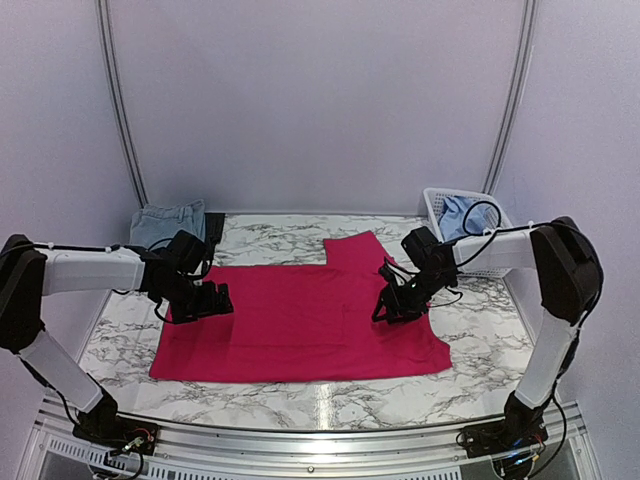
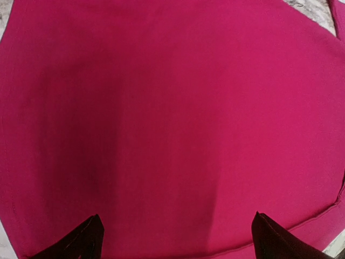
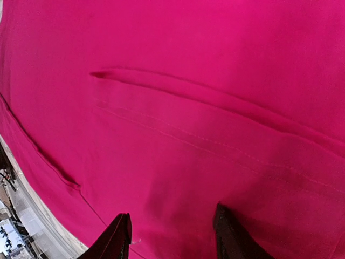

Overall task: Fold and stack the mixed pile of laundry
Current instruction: Adjust the 1/3-folded T-shirt at the center of the board, then pick up the 1/3-folded T-shirt from the center of the board.

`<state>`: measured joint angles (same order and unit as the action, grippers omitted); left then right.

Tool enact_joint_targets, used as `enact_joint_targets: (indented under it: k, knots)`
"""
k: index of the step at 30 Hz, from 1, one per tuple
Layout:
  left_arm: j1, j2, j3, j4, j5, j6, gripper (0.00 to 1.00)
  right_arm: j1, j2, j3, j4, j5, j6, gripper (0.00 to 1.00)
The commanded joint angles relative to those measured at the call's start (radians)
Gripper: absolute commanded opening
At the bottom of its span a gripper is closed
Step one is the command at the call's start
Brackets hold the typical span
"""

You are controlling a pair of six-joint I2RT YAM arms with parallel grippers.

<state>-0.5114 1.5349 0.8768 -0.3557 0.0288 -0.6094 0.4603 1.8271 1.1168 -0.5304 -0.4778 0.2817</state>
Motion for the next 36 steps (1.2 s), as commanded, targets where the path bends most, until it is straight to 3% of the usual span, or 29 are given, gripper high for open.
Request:
enact_joint_targets:
  k: [1,11,14,17,21,28,36]
  knots:
    - [0.004,0.02,-0.058,-0.002,0.019,-0.044,0.99,-0.003,-0.022,-0.069,0.014,0.01,-0.021,0.5]
    - [-0.023,-0.061,-0.167,-0.087,0.045,-0.059,0.99,0.059,-0.196,-0.344,0.053,-0.056,0.076,0.5]
    - [-0.036,-0.103,-0.168,-0.108,0.059,-0.042,0.99,0.053,-0.251,-0.342,0.034,-0.061,0.08,0.5]
    - [-0.021,-0.166,-0.119,-0.117,0.006,-0.006,0.99,-0.007,-0.262,-0.237,0.008,-0.064,0.045,0.51]
    - [0.097,-0.143,0.025,-0.12,-0.005,0.076,0.99,-0.104,-0.188,-0.014,-0.043,-0.026,-0.04,0.52]
    - [0.258,0.087,0.289,-0.133,-0.004,0.177,0.99,-0.166,0.047,0.346,-0.104,0.058,-0.097,0.52]
    - [0.32,0.282,0.477,-0.136,0.045,0.229,0.89,-0.17,0.291,0.617,-0.131,0.185,-0.094,0.49]
